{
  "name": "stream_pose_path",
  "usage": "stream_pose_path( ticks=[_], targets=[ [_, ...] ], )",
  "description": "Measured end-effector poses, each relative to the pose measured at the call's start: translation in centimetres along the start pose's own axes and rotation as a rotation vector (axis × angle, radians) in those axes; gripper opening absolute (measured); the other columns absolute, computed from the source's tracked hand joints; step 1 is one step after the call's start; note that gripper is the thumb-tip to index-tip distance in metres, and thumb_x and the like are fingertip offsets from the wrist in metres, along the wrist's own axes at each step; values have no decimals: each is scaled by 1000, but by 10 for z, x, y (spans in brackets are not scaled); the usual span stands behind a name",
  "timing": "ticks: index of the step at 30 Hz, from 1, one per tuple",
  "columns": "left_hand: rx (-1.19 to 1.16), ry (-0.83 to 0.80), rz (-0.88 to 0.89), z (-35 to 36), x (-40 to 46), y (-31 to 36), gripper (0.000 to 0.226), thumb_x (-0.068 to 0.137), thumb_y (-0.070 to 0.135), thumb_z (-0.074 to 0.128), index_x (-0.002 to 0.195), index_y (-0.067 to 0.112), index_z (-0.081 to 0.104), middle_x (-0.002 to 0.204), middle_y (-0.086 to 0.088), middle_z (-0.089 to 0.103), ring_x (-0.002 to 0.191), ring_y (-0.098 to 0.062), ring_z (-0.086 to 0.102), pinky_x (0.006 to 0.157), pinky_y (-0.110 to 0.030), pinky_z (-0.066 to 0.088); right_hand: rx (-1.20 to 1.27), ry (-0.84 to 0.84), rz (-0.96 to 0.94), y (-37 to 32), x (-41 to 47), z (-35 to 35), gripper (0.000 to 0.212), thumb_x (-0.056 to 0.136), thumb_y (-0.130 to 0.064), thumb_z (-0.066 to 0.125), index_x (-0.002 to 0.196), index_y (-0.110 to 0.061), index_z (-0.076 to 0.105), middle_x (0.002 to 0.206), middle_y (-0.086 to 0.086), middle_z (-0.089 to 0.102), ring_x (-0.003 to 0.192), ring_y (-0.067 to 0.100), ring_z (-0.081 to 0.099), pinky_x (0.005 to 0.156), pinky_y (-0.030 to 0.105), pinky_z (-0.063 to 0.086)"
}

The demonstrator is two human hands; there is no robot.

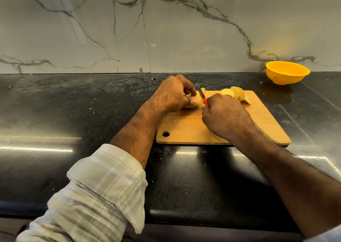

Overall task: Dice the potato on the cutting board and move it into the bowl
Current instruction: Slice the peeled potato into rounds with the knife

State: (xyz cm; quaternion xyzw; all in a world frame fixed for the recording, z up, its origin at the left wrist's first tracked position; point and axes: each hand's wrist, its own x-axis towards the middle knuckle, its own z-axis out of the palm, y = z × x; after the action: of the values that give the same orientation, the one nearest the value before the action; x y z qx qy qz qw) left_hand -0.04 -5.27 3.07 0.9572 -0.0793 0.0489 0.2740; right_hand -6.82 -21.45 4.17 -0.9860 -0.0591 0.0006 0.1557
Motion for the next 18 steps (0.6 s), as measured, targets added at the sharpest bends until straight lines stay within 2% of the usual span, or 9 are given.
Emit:
stream_pose_path(
  ticks=[3,6,10,13,18],
  targets=[
    [12,11,8,0,0,-1,30,85,32,87,114,28,79,124,4,72,115,-12,61,88,-28,46,2,-7,13,-2,3,3,36,104,-29,58,136,-13,59,114,8,65,100,25,62,85,39,60],
    [13,21,18,0,0,-2,30,84,33,88,113,29,79,122,4,72,114,-12,62,91,-29,49,-4,-1,18,-3,6,6,33,102,-29,59,132,-13,59,106,6,61,96,24,61,83,40,60],
    [20,24,18,1,1,-3,29,84,33,88,112,29,80,122,5,72,113,-12,63,92,-30,52,33,4,20,-2,11,10,19,100,-26,61,115,-16,61,96,3,62,89,21,62,77,39,60],
    [-3,24,-2,1,2,-5,27,83,34,88,108,33,80,120,8,71,109,-12,64,93,-33,56,-27,-48,-5,-1,8,15,10,100,-26,59,106,-22,53,93,1,59,87,21,58,71,35,51],
    [17,-7,-7,-1,2,-2,30,86,35,86,115,34,78,127,6,70,115,-14,63,94,-34,55,-54,-66,22,1,1,10,22,100,-27,60,120,-17,61,102,4,64,95,23,62,80,39,58]
  ],
)
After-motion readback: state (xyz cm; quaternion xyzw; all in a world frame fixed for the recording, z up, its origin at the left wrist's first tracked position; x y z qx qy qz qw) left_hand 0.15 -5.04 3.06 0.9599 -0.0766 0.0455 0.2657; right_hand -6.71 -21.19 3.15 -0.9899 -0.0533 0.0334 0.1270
